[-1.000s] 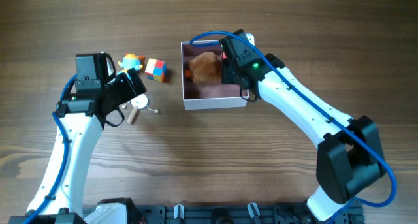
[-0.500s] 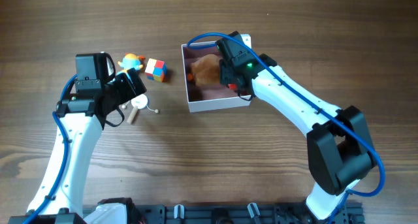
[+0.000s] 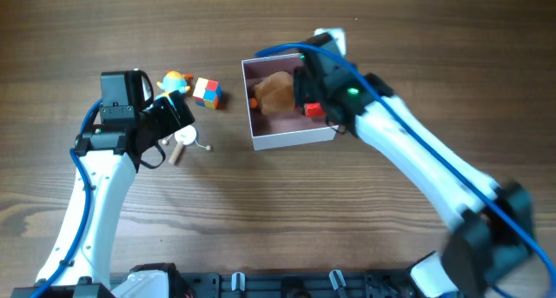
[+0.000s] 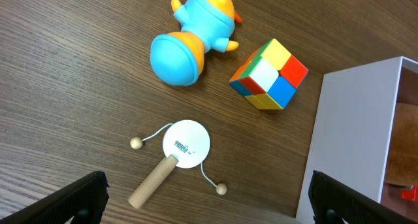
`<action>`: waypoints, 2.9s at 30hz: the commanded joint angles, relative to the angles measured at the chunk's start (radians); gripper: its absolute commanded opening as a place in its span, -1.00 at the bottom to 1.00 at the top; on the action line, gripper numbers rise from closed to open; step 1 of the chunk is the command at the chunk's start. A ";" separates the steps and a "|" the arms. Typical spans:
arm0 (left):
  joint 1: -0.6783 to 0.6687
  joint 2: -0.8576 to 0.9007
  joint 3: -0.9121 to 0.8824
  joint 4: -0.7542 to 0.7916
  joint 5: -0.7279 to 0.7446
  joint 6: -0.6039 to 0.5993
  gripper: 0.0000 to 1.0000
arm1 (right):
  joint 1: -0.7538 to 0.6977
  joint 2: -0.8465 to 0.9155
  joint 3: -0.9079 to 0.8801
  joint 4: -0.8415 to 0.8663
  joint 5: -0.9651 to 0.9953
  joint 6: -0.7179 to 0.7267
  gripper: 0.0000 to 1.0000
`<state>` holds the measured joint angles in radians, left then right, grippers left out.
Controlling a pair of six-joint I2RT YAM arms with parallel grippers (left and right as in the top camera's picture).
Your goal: Pack container
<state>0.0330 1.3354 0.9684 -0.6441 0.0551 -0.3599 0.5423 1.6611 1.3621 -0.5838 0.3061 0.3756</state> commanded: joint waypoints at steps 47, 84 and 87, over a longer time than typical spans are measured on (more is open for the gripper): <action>0.004 0.005 0.019 0.003 0.016 0.016 1.00 | -0.013 0.265 -0.021 0.036 -0.097 -0.092 -0.91; 0.003 0.005 0.019 -0.078 0.169 0.006 0.98 | -0.499 -0.153 -0.035 -0.359 -0.248 0.045 0.42; -0.009 0.005 0.019 -0.127 0.173 0.044 0.99 | -0.499 -0.114 -0.035 -0.356 -0.249 0.046 0.99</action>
<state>0.0330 1.3354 0.9691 -0.7361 0.1940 -0.3584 0.0456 1.5082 1.3319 -0.9424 0.0731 0.4122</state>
